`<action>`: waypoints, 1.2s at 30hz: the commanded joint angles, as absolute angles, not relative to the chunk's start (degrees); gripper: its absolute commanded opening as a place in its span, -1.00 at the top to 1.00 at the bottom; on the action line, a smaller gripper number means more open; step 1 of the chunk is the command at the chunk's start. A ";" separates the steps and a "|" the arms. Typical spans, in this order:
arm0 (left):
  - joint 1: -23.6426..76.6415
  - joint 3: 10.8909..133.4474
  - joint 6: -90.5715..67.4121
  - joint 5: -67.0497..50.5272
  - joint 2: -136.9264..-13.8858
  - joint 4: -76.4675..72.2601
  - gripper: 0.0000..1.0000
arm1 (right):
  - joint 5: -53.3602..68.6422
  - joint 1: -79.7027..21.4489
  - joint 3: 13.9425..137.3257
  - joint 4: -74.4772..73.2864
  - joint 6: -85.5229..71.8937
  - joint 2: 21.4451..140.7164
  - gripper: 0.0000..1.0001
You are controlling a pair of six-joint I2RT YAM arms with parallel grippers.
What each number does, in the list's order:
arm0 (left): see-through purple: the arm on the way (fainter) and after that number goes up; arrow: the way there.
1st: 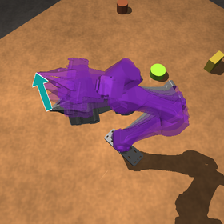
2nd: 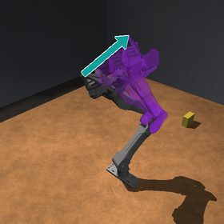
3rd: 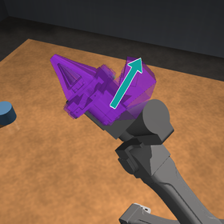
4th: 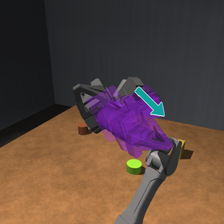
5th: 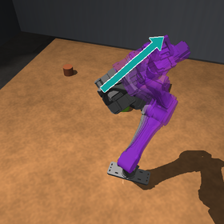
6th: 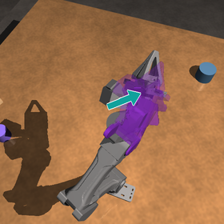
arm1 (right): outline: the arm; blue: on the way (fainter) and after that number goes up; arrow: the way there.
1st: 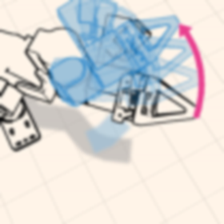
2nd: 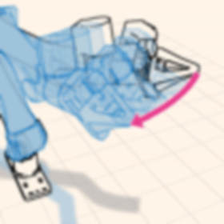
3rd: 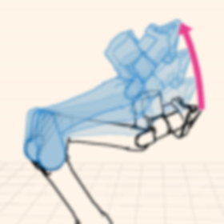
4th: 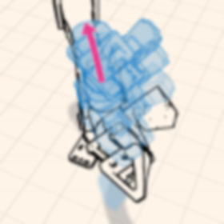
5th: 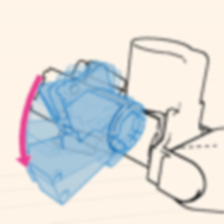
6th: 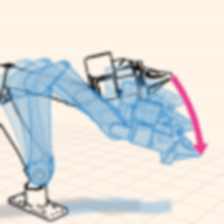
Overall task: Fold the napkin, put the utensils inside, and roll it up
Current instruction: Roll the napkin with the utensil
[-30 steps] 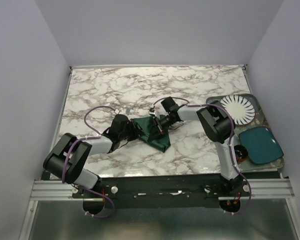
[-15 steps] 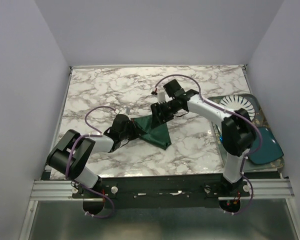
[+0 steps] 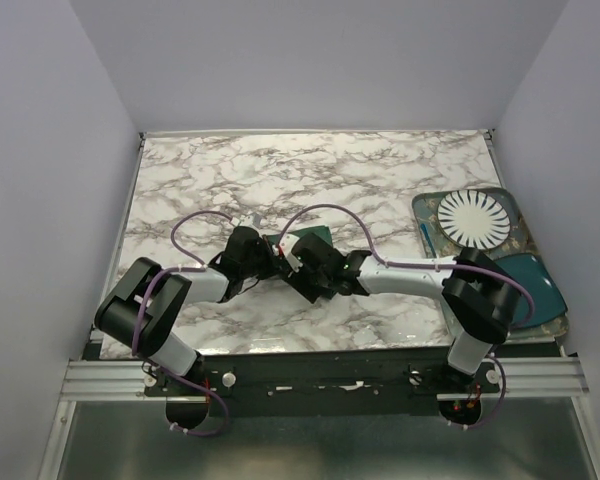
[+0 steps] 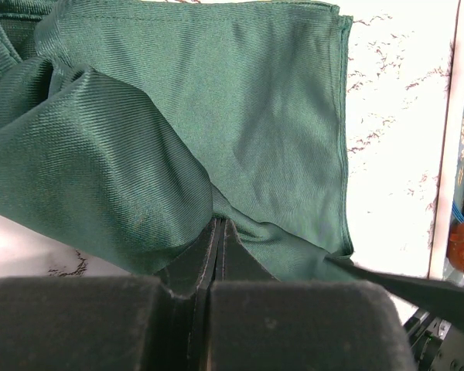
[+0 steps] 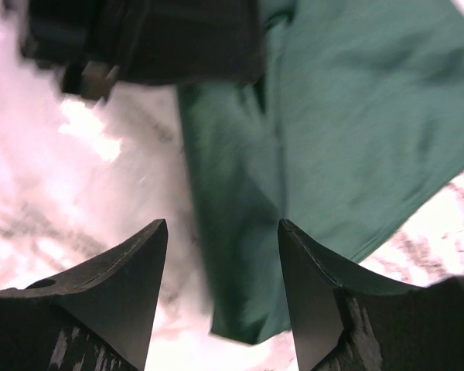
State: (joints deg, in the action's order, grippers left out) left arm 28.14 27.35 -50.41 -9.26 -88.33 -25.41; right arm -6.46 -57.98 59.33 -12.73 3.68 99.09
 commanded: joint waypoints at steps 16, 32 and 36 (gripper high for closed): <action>27.77 27.60 -48.60 -6.33 -90.18 -16.70 1.00 | -11.61 -59.33 62.32 -5.36 3.96 107.40 -0.21; 25.93 37.07 -43.86 -5.89 -79.20 -3.18 0.43 | 7.27 -52.21 55.02 -4.49 -4.48 103.54 0.70; 24.26 41.57 -42.01 -5.89 -75.77 2.45 0.33 | 23.94 -47.21 53.26 -2.20 -7.03 104.23 0.70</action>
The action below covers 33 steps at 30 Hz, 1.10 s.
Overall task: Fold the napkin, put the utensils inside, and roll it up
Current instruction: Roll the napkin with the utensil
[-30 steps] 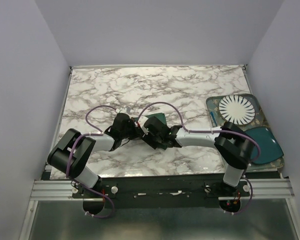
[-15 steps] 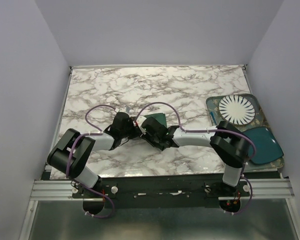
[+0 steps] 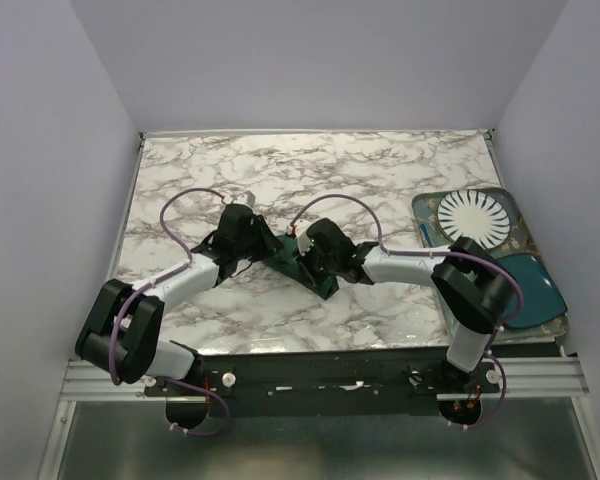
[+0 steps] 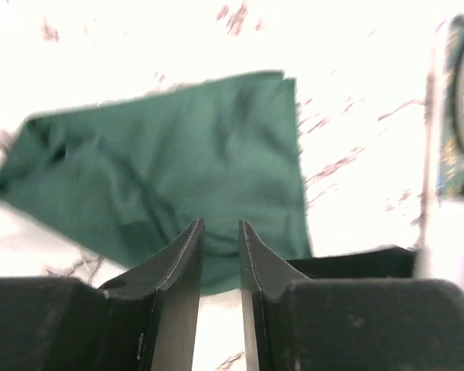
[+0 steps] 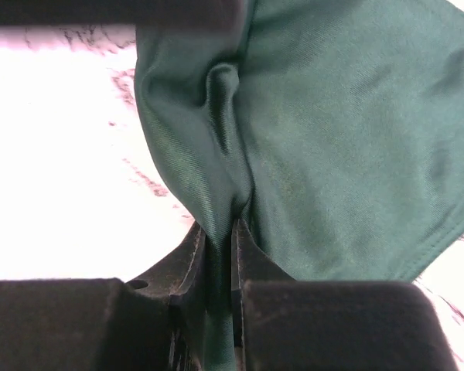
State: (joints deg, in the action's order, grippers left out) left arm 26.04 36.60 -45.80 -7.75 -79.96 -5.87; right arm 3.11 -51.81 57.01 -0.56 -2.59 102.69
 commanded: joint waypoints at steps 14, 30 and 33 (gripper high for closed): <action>24.61 40.43 -44.03 -15.99 -78.48 -1.67 0.46 | 55.90 -35.16 64.33 -12.12 -12.30 119.70 0.56; 27.33 31.20 -46.23 -14.94 -86.82 -12.56 0.59 | 46.06 -34.37 66.09 -17.92 -10.38 117.87 0.27; 27.33 30.59 -46.58 -15.03 -88.41 -14.67 0.61 | 42.46 -34.37 67.49 -22.14 -8.00 115.50 0.16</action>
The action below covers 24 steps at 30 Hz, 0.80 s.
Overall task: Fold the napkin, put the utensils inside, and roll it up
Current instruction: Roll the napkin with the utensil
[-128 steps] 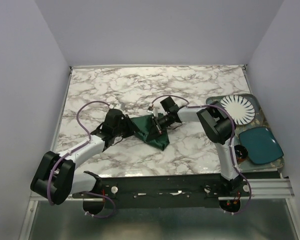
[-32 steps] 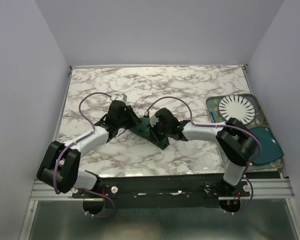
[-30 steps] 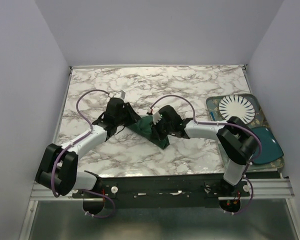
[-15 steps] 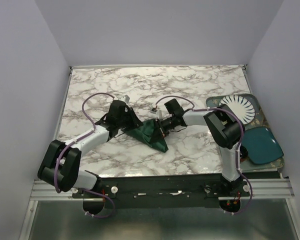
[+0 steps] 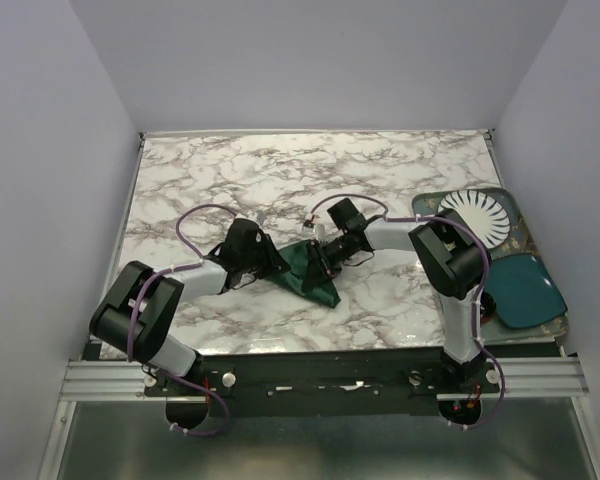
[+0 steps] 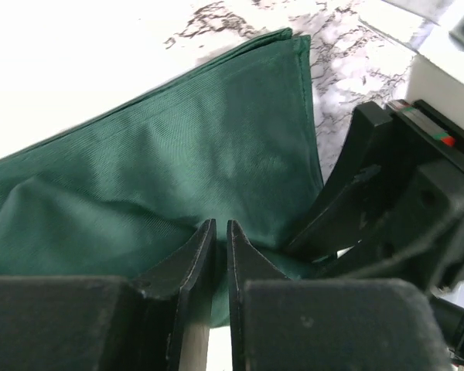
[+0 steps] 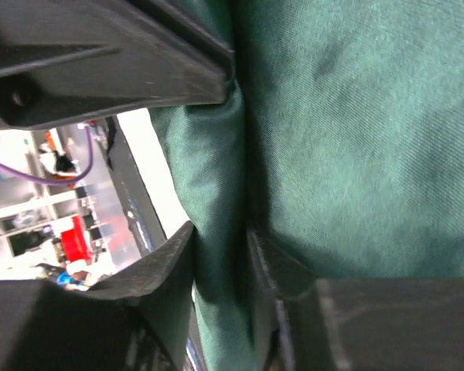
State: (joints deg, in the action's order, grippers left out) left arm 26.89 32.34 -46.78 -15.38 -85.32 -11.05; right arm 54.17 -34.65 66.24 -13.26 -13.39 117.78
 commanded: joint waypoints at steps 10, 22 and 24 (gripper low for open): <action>27.33 30.23 -46.50 -14.24 -89.65 -15.21 0.62 | 11.93 -42.26 70.93 -28.75 -3.95 102.31 -0.27; 27.42 30.06 -47.37 -14.06 -92.11 -16.70 0.63 | -7.99 -56.95 68.90 -18.99 -2.29 104.06 -0.39; 27.33 30.06 -47.46 -13.97 -91.93 -16.79 0.64 | -8.52 -58.09 69.69 -18.98 -1.93 105.55 -0.39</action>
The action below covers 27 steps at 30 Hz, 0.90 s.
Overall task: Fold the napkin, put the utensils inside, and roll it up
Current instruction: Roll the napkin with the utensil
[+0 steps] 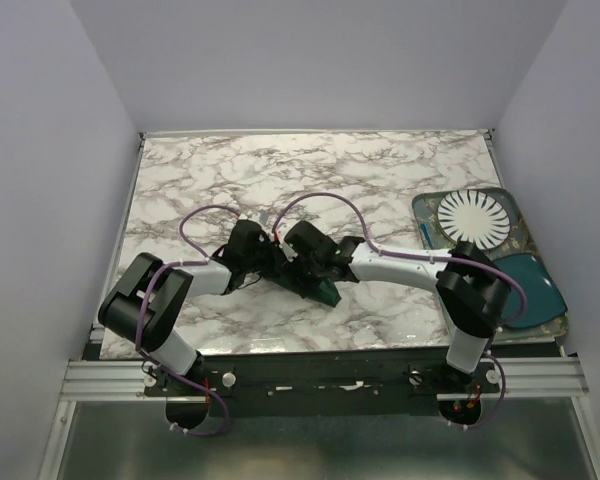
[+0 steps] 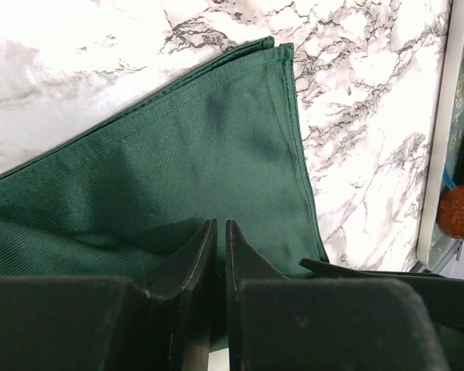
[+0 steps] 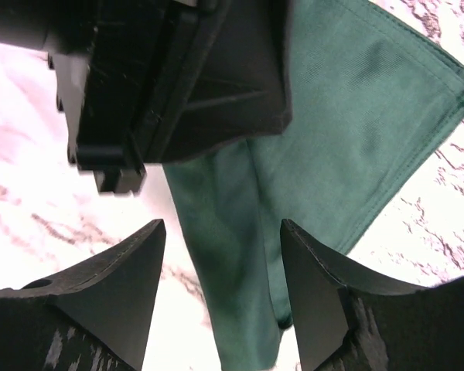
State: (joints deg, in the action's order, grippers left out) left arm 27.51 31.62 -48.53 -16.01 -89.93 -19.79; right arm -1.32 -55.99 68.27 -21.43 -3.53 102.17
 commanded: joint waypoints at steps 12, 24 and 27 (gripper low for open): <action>27.33 30.58 -47.29 -13.88 -90.80 -15.65 0.62 | -12.13 -59.33 65.92 -15.73 -3.78 108.90 -0.08; 20.13 40.86 -41.22 -14.76 -80.96 -1.94 0.20 | 6.22 -53.45 59.06 -9.85 -4.48 105.73 0.26; 18.03 41.39 -40.61 -15.55 -78.94 -0.27 0.20 | 15.79 -49.49 58.45 -8.97 -5.01 106.70 0.28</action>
